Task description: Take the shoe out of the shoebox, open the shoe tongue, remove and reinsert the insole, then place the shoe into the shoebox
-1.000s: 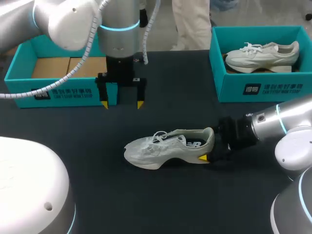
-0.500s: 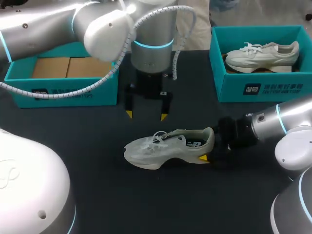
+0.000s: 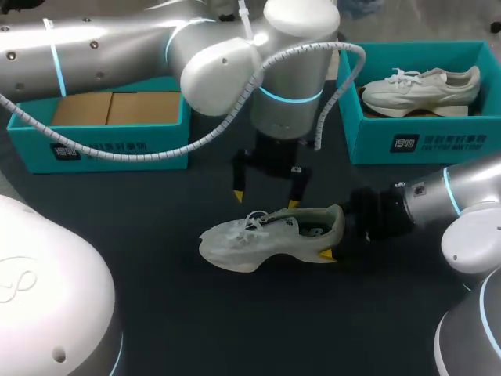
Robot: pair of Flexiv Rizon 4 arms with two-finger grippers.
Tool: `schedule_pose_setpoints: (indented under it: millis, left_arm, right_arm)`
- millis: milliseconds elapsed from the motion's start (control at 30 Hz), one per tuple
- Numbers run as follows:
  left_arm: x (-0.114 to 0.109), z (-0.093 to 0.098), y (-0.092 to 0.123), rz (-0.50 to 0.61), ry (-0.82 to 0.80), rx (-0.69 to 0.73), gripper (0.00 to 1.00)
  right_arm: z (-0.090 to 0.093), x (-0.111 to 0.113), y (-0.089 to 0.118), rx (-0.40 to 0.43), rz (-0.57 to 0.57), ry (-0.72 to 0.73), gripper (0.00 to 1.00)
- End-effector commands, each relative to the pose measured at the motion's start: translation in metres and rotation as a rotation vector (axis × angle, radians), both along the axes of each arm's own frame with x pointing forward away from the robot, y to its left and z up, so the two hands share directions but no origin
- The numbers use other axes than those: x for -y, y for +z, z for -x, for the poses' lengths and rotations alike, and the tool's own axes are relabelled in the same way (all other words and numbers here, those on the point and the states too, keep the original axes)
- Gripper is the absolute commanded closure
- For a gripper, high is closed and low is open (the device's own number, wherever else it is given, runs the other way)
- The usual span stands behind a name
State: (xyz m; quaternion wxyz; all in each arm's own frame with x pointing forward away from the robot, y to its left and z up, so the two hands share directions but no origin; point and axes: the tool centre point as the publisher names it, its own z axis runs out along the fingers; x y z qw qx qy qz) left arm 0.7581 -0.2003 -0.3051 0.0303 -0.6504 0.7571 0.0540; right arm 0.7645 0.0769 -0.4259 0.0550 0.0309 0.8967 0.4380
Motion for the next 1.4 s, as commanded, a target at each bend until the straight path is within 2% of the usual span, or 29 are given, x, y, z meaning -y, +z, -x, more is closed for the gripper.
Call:
schedule_pose_setpoints:
  millis: [33,300,833,1133,1400]
  left_arm:
    - [0.014,-0.004,-0.008,-0.045,-0.007,0.003,0.00]
    - [0.026,-0.003,-0.020,-0.061,-0.042,-0.011,0.00]
    - [0.036,-0.003,-0.041,-0.096,-0.078,-0.021,0.00]
    - [0.034,-0.002,-0.051,-0.133,-0.082,-0.024,0.00]
    - [0.018,-0.003,-0.052,-0.168,-0.054,0.003,0.00]
  right_arm:
    - [0.000,-0.002,-0.004,0.001,0.003,-0.001,1.00]
    - [0.000,-0.002,-0.004,0.001,0.003,-0.001,1.00]
    - [0.000,-0.002,-0.004,0.001,0.003,-0.001,1.00]
    - [0.000,-0.002,-0.004,0.001,0.003,-0.001,1.00]
    - [0.000,-0.002,-0.004,0.001,0.003,-0.001,1.00]
